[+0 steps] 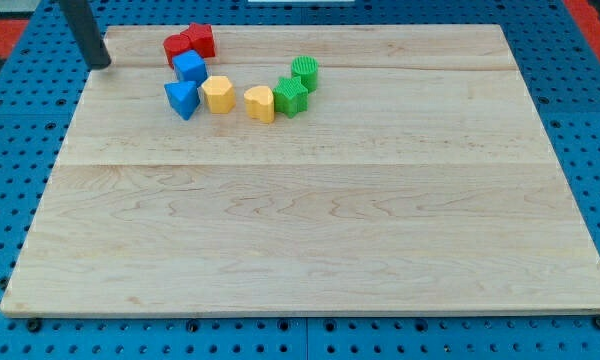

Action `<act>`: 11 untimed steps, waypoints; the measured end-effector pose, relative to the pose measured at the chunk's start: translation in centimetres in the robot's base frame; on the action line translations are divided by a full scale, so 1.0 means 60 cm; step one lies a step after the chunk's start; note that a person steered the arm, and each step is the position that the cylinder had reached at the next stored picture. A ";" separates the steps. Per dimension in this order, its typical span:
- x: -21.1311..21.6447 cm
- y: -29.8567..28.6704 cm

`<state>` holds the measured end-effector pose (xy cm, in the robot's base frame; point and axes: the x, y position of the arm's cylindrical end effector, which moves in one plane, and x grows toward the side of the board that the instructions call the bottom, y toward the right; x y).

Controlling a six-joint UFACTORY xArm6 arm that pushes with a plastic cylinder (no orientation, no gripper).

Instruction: Push the red star into the green circle

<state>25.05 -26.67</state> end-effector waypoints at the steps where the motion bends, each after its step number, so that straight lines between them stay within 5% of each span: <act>1: 0.001 0.070; 5: 0.010 0.152; 7: -0.091 0.120; 9: -0.029 0.322; 11: -0.059 0.344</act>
